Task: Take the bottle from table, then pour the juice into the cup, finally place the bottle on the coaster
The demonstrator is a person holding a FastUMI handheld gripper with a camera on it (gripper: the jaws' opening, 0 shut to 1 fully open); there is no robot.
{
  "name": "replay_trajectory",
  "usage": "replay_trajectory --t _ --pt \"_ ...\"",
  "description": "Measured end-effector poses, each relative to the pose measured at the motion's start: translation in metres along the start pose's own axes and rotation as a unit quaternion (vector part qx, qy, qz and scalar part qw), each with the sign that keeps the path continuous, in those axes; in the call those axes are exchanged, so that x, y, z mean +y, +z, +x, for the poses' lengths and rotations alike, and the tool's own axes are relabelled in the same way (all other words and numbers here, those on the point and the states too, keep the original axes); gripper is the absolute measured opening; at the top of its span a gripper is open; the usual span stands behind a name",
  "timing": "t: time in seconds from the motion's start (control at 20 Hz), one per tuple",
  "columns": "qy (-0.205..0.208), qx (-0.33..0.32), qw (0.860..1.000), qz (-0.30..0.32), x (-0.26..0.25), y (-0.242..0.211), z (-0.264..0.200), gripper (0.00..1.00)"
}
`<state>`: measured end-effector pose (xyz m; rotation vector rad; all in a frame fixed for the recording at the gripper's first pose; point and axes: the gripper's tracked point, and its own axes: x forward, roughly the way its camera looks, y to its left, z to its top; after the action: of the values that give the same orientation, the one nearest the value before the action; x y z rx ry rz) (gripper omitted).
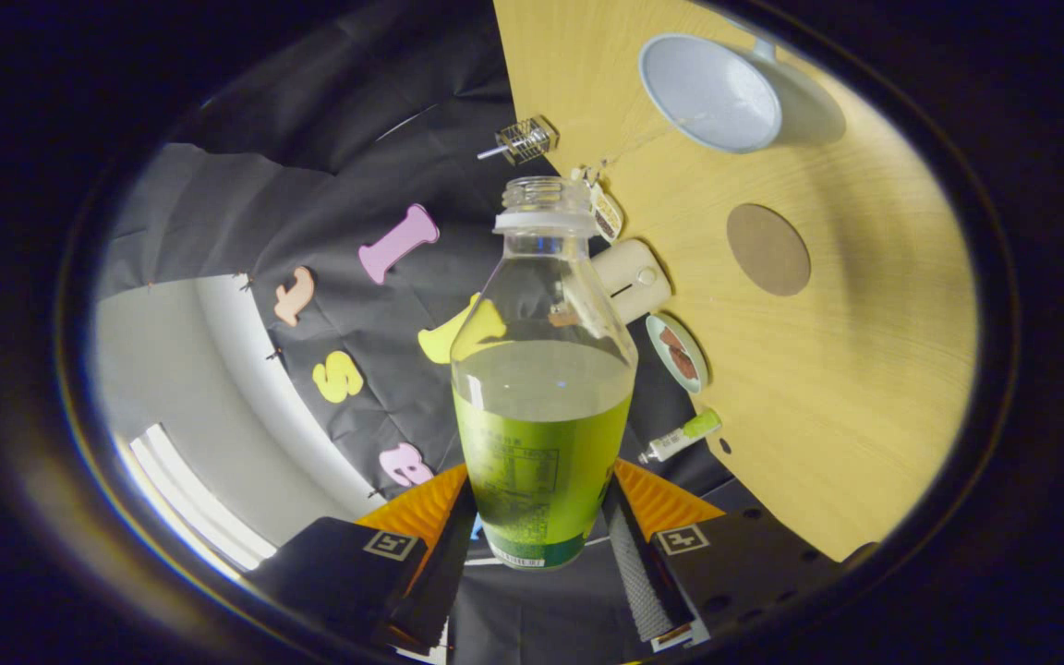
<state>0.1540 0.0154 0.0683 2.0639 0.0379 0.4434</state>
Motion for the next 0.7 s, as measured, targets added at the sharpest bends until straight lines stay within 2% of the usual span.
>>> replay_trajectory --t 0.4,0.7 --pt "0.03 -0.004 0.999 0.019 0.018 0.004 -0.001 0.78" --pt "0.035 -0.007 0.999 0.012 0.02 0.005 -0.004 0.78"
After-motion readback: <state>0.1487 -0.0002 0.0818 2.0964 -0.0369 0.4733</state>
